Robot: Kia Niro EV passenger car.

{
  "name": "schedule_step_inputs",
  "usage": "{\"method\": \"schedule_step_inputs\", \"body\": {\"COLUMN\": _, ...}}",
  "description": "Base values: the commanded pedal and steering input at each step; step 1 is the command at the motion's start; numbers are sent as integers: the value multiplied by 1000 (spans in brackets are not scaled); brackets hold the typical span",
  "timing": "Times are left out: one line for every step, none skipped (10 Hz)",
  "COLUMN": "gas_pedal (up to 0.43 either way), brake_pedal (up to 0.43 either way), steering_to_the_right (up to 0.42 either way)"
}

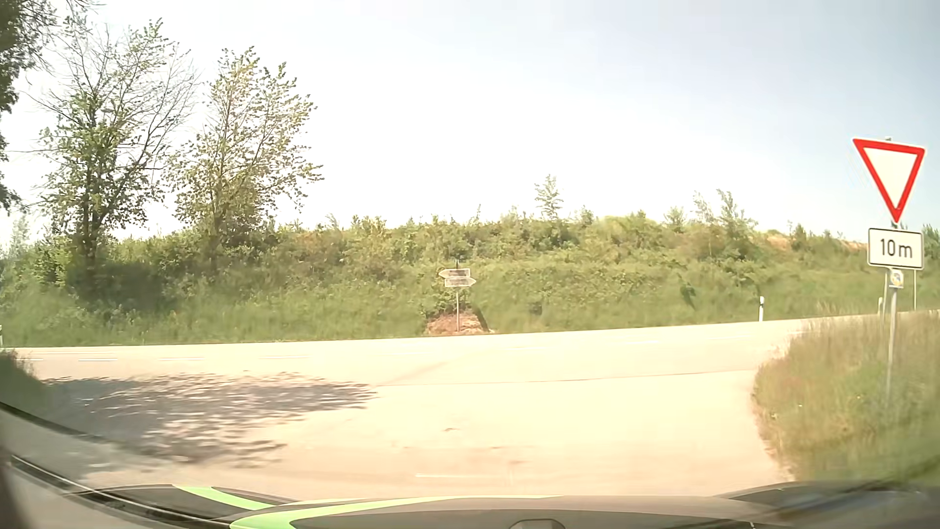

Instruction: Follow the waypoints while adhering to traffic rules and regulations

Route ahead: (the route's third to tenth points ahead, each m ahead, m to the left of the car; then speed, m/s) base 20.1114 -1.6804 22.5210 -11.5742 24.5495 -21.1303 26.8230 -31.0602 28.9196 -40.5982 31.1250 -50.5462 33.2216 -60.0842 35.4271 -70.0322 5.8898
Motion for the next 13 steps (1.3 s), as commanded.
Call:
{"method": "schedule_step_inputs", "body": {"gas_pedal": 0, "brake_pedal": 110, "steering_to_the_right": 107}}
{"method": "schedule_step_inputs", "body": {"gas_pedal": 0, "brake_pedal": 122, "steering_to_the_right": 124}}
{"method": "schedule_step_inputs", "body": {"gas_pedal": 0, "brake_pedal": 128, "steering_to_the_right": 138}}
{"method": "schedule_step_inputs", "body": {"gas_pedal": 0, "brake_pedal": 140, "steering_to_the_right": 149}}
{"method": "schedule_step_inputs", "body": {"gas_pedal": 0, "brake_pedal": 159, "steering_to_the_right": 163}}
{"method": "schedule_step_inputs", "body": {"gas_pedal": 0, "brake_pedal": 165, "steering_to_the_right": 174}}
{"method": "schedule_step_inputs", "body": {"gas_pedal": 0, "brake_pedal": 171, "steering_to_the_right": 180}}
{"method": "schedule_step_inputs", "body": {"gas_pedal": 0, "brake_pedal": 177, "steering_to_the_right": 187}}
{"method": "schedule_step_inputs", "body": {"gas_pedal": 0, "brake_pedal": 183, "steering_to_the_right": 194}}
{"method": "schedule_step_inputs", "body": {"gas_pedal": 0, "brake_pedal": 183, "steering_to_the_right": 200}}
{"method": "schedule_step_inputs", "body": {"gas_pedal": 0, "brake_pedal": 183, "steering_to_the_right": 201}}
{"method": "schedule_step_inputs", "body": {"gas_pedal": 0, "brake_pedal": 183, "steering_to_the_right": 201}}
{"method": "schedule_step_inputs", "body": {"gas_pedal": 0, "brake_pedal": 171, "steering_to_the_right": 201}}
